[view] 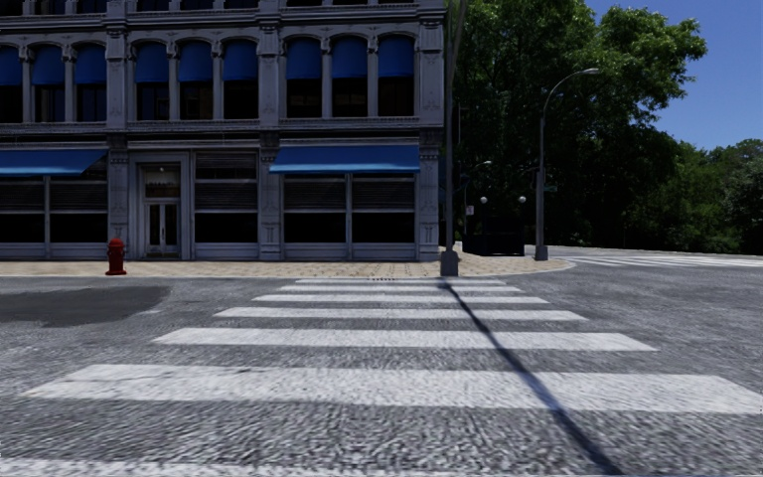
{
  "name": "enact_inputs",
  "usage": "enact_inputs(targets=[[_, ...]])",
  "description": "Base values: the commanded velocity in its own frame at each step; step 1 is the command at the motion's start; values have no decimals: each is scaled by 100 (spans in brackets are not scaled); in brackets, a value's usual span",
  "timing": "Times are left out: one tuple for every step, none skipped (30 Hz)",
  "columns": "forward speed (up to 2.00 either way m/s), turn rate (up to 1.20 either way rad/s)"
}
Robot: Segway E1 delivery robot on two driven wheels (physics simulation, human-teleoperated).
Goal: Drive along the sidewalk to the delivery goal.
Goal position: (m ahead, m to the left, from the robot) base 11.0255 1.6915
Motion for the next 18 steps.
enact_inputs(targets=[[200, 0], [200, 0], [200, 0], [200, 0], [200, 0], [200, 0], [200, 0], [200, 0], [200, 0], [200, 0], [200, 0], [200, 0], [200, 0], [200, 0], [200, 0], [200, 0], [200, 0], [200, 0]])
